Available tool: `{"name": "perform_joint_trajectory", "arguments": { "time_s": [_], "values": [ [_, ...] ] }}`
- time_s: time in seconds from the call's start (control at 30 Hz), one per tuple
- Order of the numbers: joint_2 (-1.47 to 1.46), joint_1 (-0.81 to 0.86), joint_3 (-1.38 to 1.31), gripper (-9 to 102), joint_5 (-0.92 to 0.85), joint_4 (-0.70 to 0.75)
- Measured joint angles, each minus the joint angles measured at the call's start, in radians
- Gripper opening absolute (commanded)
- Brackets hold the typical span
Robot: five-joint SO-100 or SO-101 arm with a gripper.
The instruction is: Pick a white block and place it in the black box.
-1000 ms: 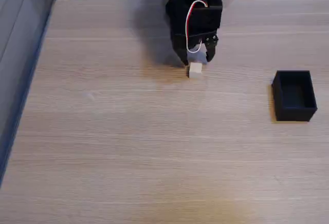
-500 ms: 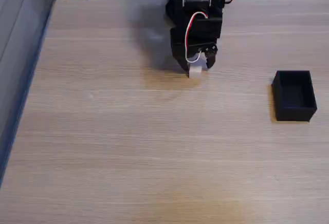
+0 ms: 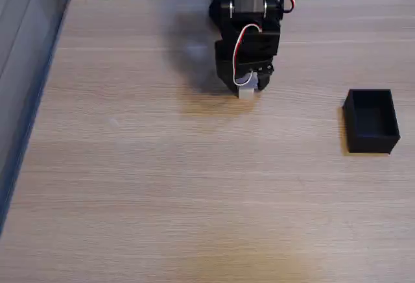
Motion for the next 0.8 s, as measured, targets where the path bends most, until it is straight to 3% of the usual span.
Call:
{"name": "perform_joint_trajectory", "arguments": {
  "time_s": [0.03, 0.4, 0.6, 0.8],
  "values": [
    [0.0, 0.0, 0.0, 0, 0.0, 0.0],
    [0.1, 0.026, 0.031, 0, -0.069, -0.014],
    [0.397, -0.031, 0.17, 0, -0.201, -0.031],
    [0.752, -0.222, 0.281, 0, -0.233, -0.041]
  ]
}}
